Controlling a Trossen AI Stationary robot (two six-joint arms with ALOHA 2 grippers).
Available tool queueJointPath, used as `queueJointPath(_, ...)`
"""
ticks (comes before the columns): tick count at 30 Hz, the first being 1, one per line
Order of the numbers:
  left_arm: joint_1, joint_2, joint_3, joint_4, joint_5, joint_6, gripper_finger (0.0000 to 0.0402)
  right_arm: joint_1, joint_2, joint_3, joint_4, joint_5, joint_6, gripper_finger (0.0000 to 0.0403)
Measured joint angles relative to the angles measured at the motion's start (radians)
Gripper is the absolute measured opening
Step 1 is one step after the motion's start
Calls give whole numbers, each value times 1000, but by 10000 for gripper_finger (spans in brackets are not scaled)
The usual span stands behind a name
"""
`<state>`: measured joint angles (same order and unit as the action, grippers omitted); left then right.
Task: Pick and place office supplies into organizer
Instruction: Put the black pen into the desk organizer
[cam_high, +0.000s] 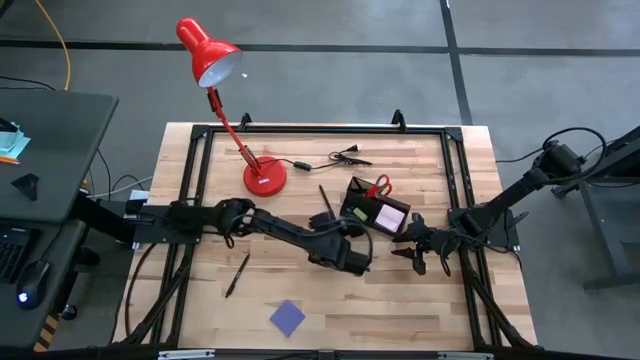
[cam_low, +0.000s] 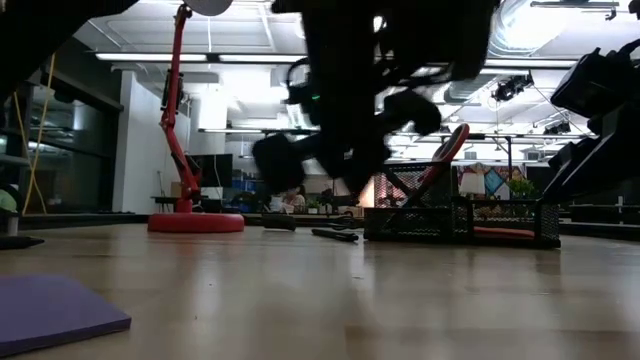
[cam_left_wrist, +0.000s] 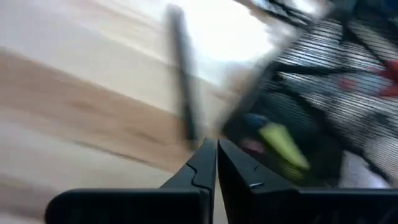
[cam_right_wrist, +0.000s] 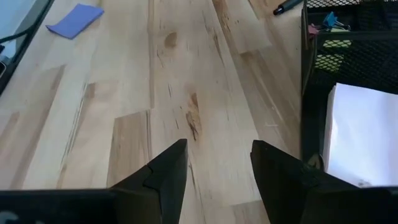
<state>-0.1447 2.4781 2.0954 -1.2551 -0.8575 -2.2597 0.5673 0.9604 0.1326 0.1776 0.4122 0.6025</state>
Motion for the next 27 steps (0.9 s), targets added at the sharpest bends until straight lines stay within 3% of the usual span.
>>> queueJointPath(2,-2,0,-2,-63,-2,-53,5,0,0,0,-1,0,0,167)
queueJointPath(7,-11,17,-2,-176,-48,22,2,0,0,0,0,0,0,167)
queueJointPath(10,-14,10,0,-184,-50,-10,1,0,0,0,-1,0,0,170)
queueJointPath(16,-7,12,0,-169,81,-21,1,0,0,0,0,0,0,165)
queueJointPath(20,-5,27,1,-173,147,-130,1,0,0,0,0,0,0,159)
queueJointPath(27,-37,29,0,60,-86,69,9,0,0,0,0,0,0,158)
